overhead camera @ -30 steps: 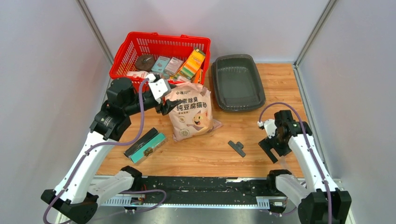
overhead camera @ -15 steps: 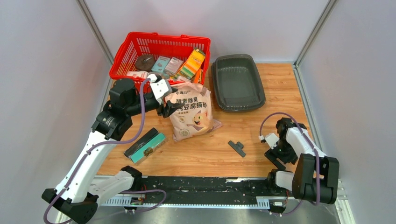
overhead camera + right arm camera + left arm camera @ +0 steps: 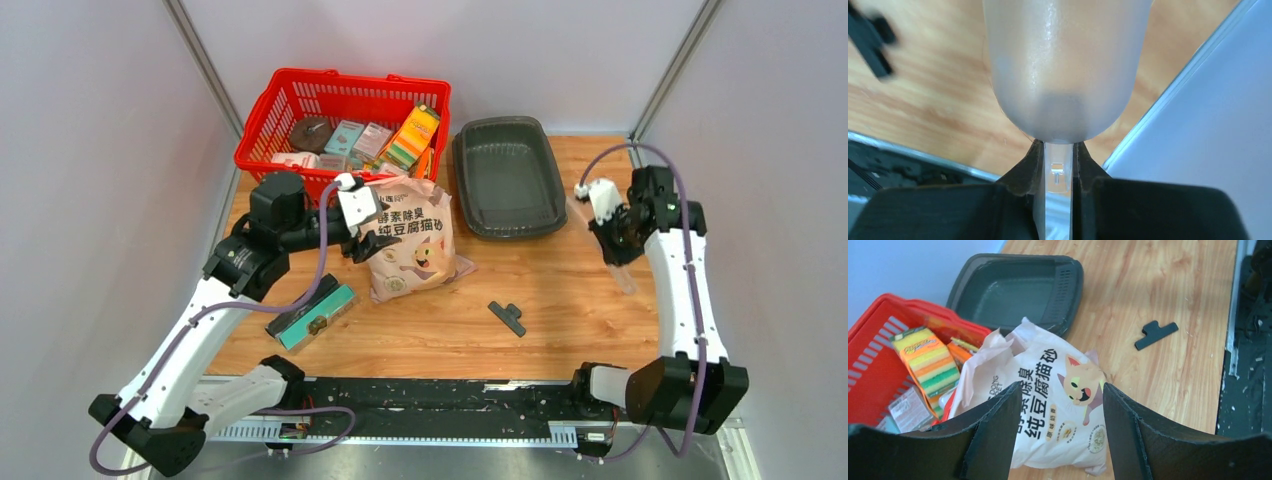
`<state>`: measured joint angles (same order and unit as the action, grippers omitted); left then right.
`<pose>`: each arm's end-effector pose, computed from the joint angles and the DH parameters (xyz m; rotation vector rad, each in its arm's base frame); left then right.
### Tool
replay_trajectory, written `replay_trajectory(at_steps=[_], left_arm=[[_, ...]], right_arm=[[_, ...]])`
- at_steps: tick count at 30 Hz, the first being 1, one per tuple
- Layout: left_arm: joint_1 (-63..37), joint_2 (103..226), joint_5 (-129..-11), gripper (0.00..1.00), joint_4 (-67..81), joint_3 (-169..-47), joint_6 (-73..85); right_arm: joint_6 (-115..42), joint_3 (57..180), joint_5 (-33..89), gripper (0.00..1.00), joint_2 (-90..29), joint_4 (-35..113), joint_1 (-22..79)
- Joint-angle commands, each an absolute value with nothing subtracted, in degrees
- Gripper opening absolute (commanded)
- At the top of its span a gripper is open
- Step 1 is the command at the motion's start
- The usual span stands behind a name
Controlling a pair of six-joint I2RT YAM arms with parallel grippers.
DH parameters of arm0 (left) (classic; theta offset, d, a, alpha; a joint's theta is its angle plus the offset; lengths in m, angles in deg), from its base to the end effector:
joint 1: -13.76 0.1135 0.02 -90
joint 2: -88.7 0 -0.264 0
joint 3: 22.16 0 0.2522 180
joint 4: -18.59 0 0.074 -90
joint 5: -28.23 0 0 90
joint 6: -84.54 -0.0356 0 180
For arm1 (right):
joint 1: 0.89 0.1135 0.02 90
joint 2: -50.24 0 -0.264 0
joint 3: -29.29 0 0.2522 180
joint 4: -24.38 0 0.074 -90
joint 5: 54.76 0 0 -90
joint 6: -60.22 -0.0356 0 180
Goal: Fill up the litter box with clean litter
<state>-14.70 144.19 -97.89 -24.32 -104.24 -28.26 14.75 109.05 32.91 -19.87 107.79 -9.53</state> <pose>0.1611 -0.1112 0.4151 1.1722 1.4292 -0.6512 0.2073 -0.0300 0.2988 -0.8913 2.7251 -0.1309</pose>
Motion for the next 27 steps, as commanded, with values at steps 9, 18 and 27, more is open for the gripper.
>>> replay_trajectory(at_steps=[9,18,27], left_arm=[[-26.66,148.38,-91.66,0.68,-26.73,-110.81,-63.09],[-29.3,146.71,-90.69,0.7,-17.41,-104.05,-84.45],[-30.01,147.94,-88.4,0.66,-7.92,-100.43,-93.78]], right_arm=[[8.98,135.59,-7.81,0.0,-26.05,126.12,11.39],[11.79,142.36,-16.35,0.0,-35.36,131.39,21.34],[12.32,143.16,-12.92,0.0,-37.57,131.57,26.62]])
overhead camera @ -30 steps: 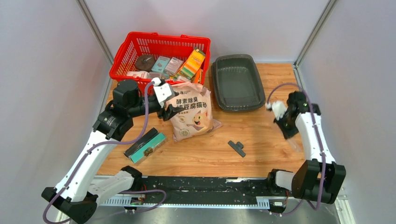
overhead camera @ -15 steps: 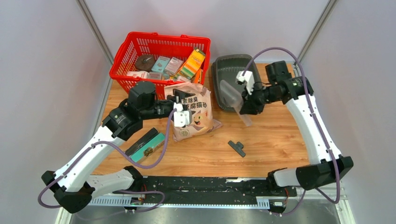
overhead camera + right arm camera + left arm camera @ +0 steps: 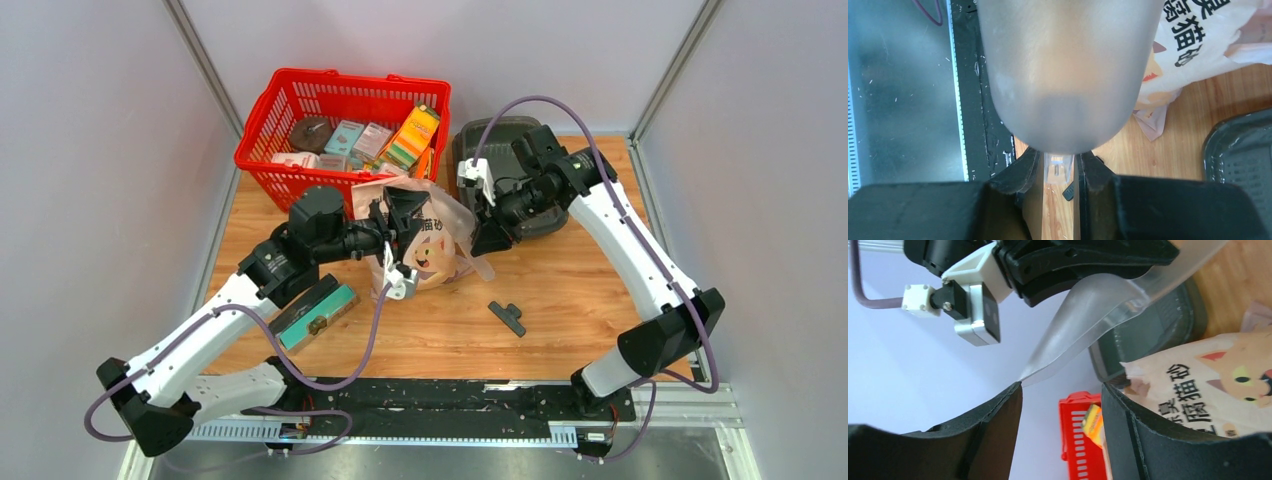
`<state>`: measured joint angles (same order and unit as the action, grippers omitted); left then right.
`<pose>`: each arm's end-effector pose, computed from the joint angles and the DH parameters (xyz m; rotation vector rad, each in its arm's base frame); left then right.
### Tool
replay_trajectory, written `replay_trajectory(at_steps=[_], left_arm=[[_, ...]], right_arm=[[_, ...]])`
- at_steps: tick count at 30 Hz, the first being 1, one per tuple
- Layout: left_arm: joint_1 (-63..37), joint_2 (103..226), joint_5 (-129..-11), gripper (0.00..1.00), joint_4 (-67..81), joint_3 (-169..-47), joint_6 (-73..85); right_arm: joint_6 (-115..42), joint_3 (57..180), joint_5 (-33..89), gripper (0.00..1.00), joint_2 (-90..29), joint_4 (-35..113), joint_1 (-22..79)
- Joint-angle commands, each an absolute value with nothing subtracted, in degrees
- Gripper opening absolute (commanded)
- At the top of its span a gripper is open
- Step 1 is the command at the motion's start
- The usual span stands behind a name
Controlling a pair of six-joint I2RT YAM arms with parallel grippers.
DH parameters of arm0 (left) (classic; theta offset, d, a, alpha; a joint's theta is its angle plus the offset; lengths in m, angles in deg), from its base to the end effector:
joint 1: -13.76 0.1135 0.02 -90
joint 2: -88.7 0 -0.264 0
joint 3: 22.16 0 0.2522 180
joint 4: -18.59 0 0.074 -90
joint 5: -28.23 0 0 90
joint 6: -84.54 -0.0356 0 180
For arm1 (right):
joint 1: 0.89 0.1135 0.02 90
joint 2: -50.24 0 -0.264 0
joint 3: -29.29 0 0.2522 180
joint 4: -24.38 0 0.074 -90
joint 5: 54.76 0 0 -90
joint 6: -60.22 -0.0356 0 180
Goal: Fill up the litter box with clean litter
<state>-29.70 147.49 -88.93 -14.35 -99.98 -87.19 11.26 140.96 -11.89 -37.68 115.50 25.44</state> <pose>0.1516 -0.1660 0.3961 1.7113 0.5134 0.0497 0.2385 0.1472 0.3882 -1.5522 1.9394 1.0071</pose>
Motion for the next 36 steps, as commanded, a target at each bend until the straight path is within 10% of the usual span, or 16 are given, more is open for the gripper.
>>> replay_trajectory(at_steps=[1,11,18,26,31,36], left_arm=[[-30.01,148.2,-88.23,0.66,-7.83,-100.26,-94.31],[-30.01,152.24,-89.46,0.48,-8.52,-100.96,-105.11],[-30.01,152.78,-88.93,0.04,-12.84,-100.96,-108.03],[-30.01,151.28,-76.38,0.0,-22.4,-107.6,-78.99],[-25.37,158.03,-78.97,0.0,-41.37,-123.71,-43.17],[-17.28,161.12,-91.19,0.0,-41.76,-128.56,-19.46]], right_arm=[[11.97,143.16,-12.92,0.0,-37.83,131.57,26.62],[11.62,144.3,-13.36,0.0,-39.76,131.48,26.98],[11.18,144.3,-11.61,0.03,-39.68,130.6,26.98],[4.16,153.27,-11.59,0.67,-33.8,118.59,14.7],[-14.42,129.49,-7.49,0.98,-15.62,78.9,12.74],[-28.1,125.3,-4.3,1.0,-12.67,65.81,12.48]])
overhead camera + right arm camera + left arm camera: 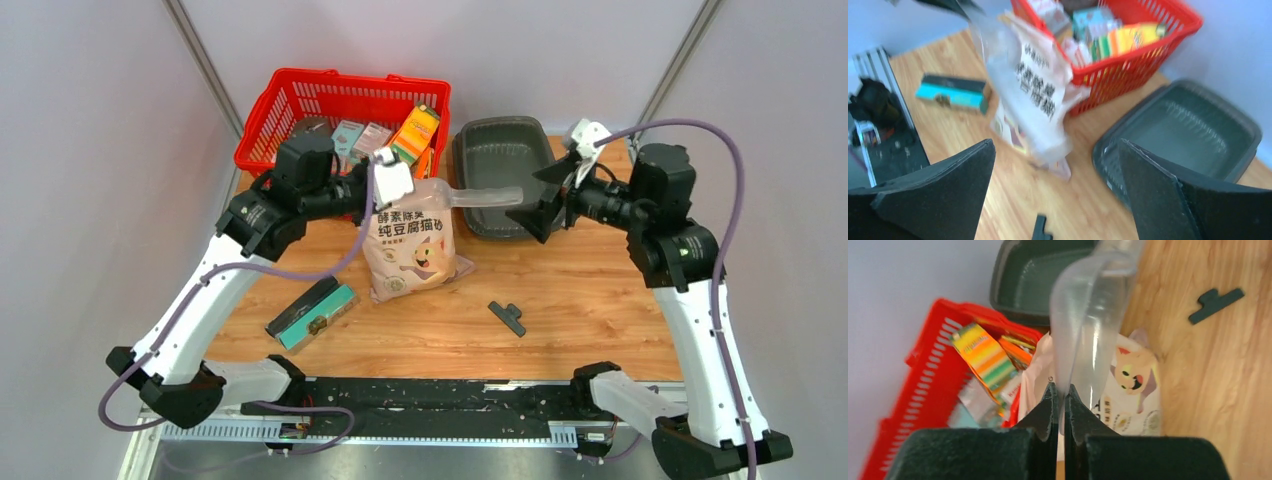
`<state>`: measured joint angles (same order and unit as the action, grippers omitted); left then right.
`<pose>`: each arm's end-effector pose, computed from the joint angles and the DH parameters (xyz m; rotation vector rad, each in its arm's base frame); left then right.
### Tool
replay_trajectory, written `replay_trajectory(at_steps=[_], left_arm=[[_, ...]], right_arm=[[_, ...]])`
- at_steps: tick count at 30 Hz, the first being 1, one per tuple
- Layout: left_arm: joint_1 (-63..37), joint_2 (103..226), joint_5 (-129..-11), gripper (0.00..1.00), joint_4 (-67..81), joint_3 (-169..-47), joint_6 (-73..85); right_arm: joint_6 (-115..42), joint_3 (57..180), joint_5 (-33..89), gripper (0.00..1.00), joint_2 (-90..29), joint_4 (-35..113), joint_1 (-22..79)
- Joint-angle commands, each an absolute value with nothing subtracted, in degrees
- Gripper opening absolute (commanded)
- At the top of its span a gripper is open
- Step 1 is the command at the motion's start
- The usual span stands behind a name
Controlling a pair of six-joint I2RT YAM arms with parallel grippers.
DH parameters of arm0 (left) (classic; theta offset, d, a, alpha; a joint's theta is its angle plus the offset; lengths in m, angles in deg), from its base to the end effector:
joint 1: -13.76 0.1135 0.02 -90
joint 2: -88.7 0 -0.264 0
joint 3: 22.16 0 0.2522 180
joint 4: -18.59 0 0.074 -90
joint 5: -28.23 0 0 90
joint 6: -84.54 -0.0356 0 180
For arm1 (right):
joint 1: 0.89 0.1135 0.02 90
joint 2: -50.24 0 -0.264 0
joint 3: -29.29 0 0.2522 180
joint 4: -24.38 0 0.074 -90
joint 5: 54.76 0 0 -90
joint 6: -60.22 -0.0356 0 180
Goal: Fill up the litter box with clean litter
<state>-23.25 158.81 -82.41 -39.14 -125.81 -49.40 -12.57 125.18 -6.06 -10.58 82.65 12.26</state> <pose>0.1827 -0.1535 0.4571 1.4489 1.3419 -0.2798 0.1800 0.0662 0.4492 -0.9375 1.6820 0.6602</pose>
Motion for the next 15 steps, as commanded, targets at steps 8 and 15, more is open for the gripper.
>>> replay_trajectory(at_steps=[8,15], left_arm=[[-13.48,165.34,-106.76,0.0,-34.12,-126.99,-5.82],[-10.5,166.22,-114.24,0.0,-23.49,-122.5,7.8]], right_arm=[[-41.9,129.01,-15.64,1.0,-18.58,62.58,12.21],[-46.39,134.36,-17.75,0.98,-24.03,60.46,12.21]])
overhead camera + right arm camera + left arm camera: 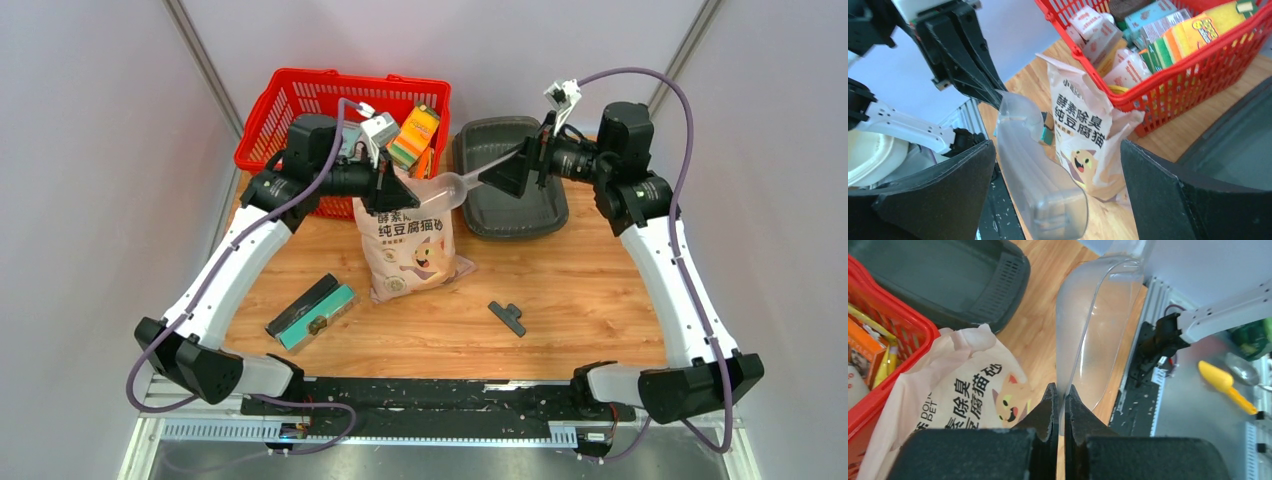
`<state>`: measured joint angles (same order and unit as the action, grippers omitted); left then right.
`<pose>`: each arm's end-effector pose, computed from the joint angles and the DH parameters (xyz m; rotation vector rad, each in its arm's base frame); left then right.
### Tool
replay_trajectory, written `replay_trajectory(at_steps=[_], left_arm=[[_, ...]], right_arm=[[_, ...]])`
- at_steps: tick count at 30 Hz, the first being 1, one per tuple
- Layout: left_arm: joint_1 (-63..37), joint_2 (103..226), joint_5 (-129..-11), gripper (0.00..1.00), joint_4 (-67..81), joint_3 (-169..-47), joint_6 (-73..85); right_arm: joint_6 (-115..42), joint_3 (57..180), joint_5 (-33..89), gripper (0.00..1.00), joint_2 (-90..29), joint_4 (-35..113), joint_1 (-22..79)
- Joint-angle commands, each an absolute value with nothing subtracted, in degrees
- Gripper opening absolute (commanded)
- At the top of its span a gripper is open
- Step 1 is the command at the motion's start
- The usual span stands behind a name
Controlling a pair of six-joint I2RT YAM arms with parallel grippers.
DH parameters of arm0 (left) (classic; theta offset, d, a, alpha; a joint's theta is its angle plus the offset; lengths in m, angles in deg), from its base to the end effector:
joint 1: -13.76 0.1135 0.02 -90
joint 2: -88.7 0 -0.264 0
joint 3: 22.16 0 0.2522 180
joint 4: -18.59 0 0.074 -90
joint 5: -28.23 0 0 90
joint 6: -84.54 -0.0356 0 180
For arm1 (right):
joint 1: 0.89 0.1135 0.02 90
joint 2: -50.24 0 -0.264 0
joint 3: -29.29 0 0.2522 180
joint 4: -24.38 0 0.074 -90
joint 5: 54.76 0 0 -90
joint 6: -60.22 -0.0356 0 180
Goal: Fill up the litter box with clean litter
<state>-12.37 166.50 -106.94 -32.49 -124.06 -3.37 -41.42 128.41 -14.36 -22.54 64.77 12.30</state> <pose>0.2427 -0.1472 0.4296 0.9164 1.8521 -1.1070 0.2489 0.0862 0.4540 -0.6548 1.7414 1.0835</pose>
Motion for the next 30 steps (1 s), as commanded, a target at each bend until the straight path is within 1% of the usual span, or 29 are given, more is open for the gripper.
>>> replay_trajectory(at_steps=[1,3,7,11,18,24,28,30], left_arm=[[-9.97,166.57,-114.94,0.0,-22.87,-122.24,8.6],[-9.0,167.1,-115.47,0.0,-21.55,-121.97,10.18],[-8.56,168.24,-116.26,0.0,-20.49,-121.71,11.5],[-8.56,168.6,-116.53,0.0,-19.7,-121.35,12.12],[-8.56,169.3,-117.4,0.0,-19.26,-121.71,12.38],[-8.56,169.3,-117.23,0.0,-18.91,-121.0,12.73],[-8.47,169.39,-116.35,0.0,-18.82,-120.83,12.47],[-8.47,169.47,-116.26,0.0,-18.73,-120.91,12.47]], right_arm=[[-46.91,134.8,-18.37,0.96,-24.38,60.46,12.21],[-47.88,134.46,-18.98,0.93,-24.91,59.59,12.38],[-47.62,133.41,-20.04,0.8,-24.12,59.49,13.44],[-46.57,132.26,-20.31,0.76,-23.33,60.46,14.93],[-49.46,132.35,-20.04,0.7,-24.38,56.78,15.02],[-50.7,133.58,-20.66,0.59,-25.79,55.19,15.9],[-49.91,133.14,-20.48,0.51,-25.44,55.98,16.6],[-49.64,132.96,-20.31,0.49,-25.09,56.15,16.95]])
